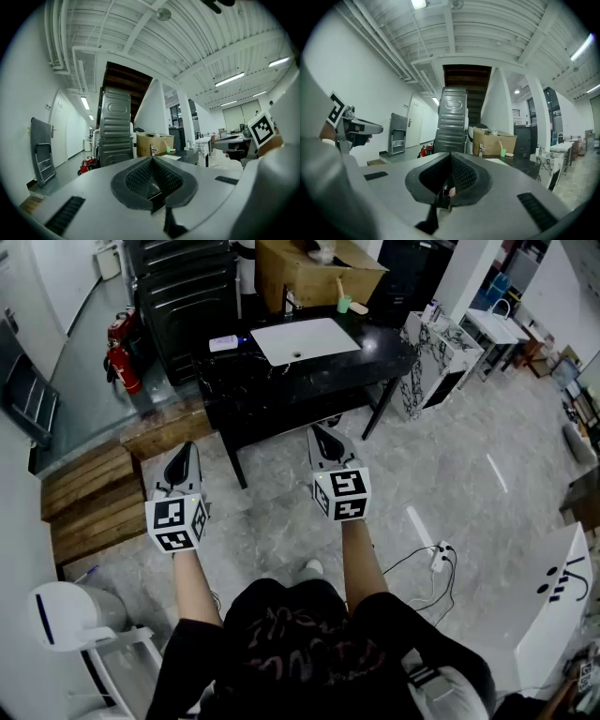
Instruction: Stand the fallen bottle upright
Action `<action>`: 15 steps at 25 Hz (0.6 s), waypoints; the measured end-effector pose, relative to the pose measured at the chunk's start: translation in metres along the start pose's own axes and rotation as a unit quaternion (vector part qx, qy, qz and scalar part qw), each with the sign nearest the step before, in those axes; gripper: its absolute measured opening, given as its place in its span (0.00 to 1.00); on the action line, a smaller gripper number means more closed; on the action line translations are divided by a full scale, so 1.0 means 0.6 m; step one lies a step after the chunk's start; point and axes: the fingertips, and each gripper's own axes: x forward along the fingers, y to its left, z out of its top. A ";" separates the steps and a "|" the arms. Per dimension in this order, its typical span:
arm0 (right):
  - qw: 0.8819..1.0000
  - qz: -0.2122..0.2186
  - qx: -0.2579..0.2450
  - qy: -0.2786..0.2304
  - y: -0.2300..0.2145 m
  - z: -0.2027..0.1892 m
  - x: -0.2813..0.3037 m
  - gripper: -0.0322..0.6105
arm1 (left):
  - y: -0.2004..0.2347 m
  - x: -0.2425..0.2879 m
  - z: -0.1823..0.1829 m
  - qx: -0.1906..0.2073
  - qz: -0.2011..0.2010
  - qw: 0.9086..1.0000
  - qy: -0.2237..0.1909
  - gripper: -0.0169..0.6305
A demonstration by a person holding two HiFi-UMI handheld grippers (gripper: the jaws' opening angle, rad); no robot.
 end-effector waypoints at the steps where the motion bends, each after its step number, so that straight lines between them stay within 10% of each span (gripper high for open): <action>1: 1.000 0.000 0.001 -0.001 0.002 -0.001 -0.001 0.07 | 0.001 -0.001 -0.001 -0.003 -0.001 1.000 -0.001 0.05; 15: 1.000 -0.009 -0.009 -0.005 0.024 0.002 -0.004 0.07 | 0.015 -0.010 -0.016 -0.010 -0.015 1.000 0.003 0.05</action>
